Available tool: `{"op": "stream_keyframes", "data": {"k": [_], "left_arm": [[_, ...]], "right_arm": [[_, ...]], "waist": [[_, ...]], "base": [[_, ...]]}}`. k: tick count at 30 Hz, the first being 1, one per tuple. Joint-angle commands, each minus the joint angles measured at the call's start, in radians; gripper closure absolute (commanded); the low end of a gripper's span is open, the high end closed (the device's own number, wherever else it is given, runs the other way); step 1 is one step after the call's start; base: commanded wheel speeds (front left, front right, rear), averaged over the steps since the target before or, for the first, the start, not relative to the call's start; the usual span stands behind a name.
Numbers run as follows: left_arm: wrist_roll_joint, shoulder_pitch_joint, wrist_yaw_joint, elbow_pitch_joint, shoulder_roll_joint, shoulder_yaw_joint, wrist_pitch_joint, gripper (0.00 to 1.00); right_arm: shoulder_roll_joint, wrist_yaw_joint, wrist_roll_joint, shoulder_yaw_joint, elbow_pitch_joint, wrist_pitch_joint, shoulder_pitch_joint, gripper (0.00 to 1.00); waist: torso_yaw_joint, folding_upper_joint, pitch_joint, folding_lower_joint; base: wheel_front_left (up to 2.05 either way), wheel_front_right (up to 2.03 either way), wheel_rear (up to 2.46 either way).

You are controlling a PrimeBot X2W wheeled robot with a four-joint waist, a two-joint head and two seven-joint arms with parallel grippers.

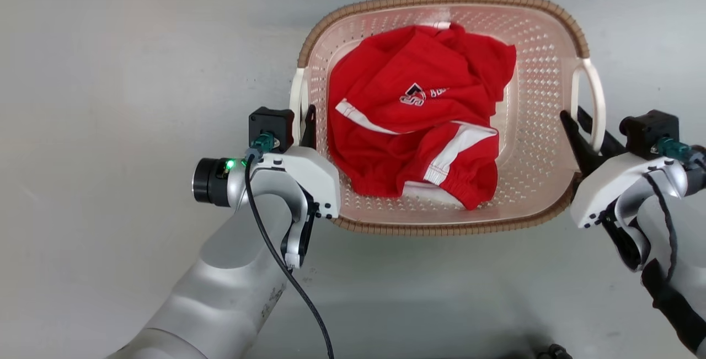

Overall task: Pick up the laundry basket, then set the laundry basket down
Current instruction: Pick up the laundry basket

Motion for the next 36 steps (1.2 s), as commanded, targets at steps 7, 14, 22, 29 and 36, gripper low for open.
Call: {"op": "stream_keyframes", "data": {"k": [7, 14, 22, 29, 36], "left_arm": [[-0.066, 0.091, -0.049, 0.087, 0.023, -0.051, -0.012, 1.0], [-0.13, 0.151, -0.097, 0.158, 0.023, -0.124, 0.035, 1.0], [-0.176, 0.214, -0.161, 0.223, 0.023, -0.162, 0.086, 1.0], [-0.209, 0.275, -0.233, 0.278, 0.023, -0.181, 0.121, 1.0], [-0.238, 0.341, -0.295, 0.322, 0.023, -0.189, 0.159, 1.0]], "right_arm": [[0.023, 0.014, 0.106, 0.152, 0.182, 0.011, 0.05, 1.0], [0.052, 0.014, 0.222, 0.247, 0.268, 0.08, 0.067, 1.0], [0.08, 0.014, 0.305, 0.328, 0.305, 0.174, 0.087, 1.0], [0.117, 0.014, 0.375, 0.395, 0.308, 0.264, 0.115, 1.0], [0.148, 0.014, 0.438, 0.46, 0.298, 0.375, 0.13, 1.0]], "waist": [[-0.03, 0.0, -0.199, -0.0001], [-0.041, 0.0, -0.384, -0.0001], [-0.063, 0.0, -0.57, -0.0001], [-0.08, 0.0, -0.745, -0.0001], [-0.1, 0.0, -0.886, -0.0001]], "base": [[0.0, 0.0, 0.0], [0.0, 0.0, 0.0], [0.0, 0.0, 0.0], [0.0, 0.0, 0.0], [0.0, 0.0, 0.0]]}}
